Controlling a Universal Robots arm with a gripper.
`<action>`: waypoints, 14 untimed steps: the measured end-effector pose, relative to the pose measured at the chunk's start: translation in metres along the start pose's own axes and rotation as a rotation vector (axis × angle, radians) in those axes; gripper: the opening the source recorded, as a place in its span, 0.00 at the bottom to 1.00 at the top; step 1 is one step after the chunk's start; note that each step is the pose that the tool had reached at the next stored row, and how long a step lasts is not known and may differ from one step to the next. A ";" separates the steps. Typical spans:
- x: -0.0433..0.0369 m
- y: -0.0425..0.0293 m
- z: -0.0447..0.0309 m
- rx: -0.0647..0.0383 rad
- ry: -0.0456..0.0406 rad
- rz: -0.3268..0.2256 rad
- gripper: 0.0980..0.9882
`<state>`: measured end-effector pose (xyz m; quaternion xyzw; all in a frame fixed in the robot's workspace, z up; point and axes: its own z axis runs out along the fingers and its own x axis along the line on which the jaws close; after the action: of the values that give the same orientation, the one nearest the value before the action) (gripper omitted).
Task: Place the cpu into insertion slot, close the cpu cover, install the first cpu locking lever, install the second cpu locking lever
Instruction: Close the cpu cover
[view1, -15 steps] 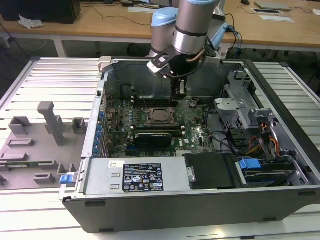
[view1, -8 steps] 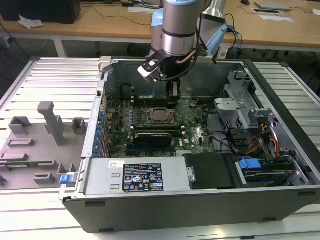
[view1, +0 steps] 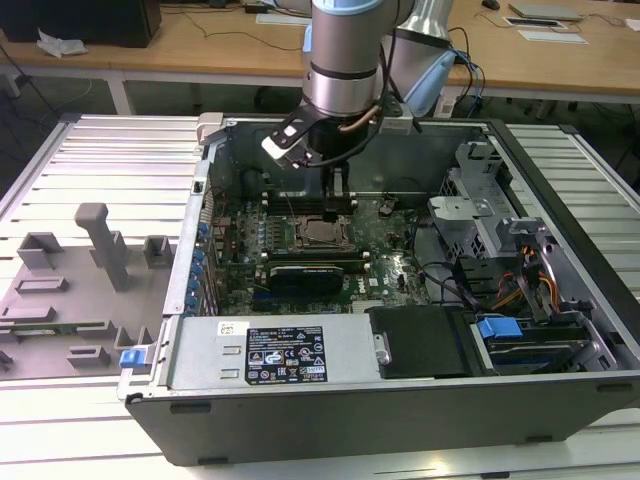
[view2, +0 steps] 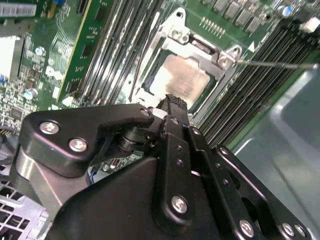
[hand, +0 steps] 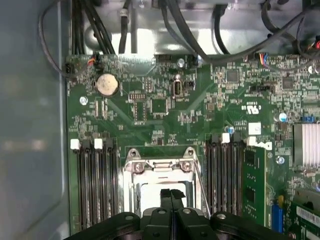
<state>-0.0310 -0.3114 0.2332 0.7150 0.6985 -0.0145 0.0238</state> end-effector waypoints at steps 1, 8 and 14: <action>-0.0001 -0.0030 0.0004 0.000 0.0000 0.000 0.01; -0.0002 -0.0059 0.0007 -0.001 -0.0011 -0.019 0.01; -0.0002 -0.0059 0.0007 -0.007 0.0005 -0.136 0.01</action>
<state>-0.0369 -0.3115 0.2324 0.6660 0.7454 -0.0134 0.0252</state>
